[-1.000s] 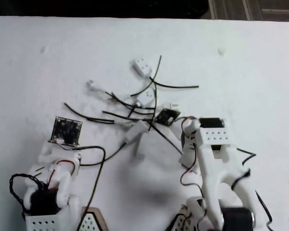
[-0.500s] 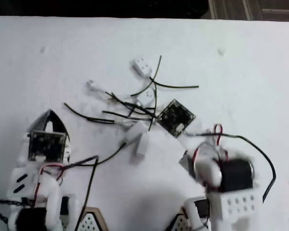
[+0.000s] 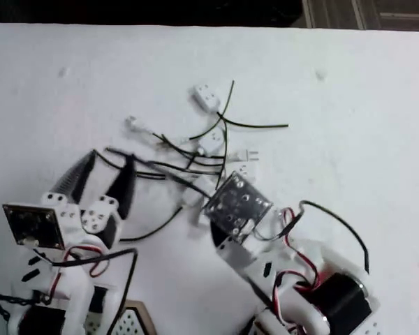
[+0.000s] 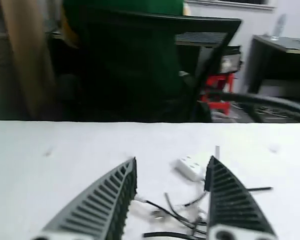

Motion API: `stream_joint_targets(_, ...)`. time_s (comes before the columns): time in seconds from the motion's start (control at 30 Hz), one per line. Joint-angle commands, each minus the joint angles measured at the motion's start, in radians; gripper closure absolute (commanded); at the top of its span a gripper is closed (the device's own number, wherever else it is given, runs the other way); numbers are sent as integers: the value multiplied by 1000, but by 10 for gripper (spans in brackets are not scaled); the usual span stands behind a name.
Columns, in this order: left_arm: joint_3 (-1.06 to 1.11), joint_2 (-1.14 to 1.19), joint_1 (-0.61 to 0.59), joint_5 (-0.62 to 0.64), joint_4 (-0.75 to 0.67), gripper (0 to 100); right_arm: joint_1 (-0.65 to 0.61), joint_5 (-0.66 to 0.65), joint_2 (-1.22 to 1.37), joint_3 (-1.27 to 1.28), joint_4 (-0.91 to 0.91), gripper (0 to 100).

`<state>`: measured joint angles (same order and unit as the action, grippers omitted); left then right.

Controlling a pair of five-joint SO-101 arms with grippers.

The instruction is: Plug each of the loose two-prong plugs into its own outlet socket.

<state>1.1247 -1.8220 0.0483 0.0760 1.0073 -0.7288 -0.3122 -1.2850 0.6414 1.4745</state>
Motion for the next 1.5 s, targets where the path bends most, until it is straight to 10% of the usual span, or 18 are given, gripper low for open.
stream_joint_targets(0.0,-32,1,134,21,-18,762,-62,9,19,-20,-67,981)
stream_joint_targets(0.77,-32,-1,444,14,115,762,-87,8,127,193,-360,980)
stream_joint_targets(1.13,5,1,90,14,126,762,101,8,134,189,-317,980)
stream_joint_targets(1.47,101,21,68,-181,147,763,320,8,136,195,-263,980)
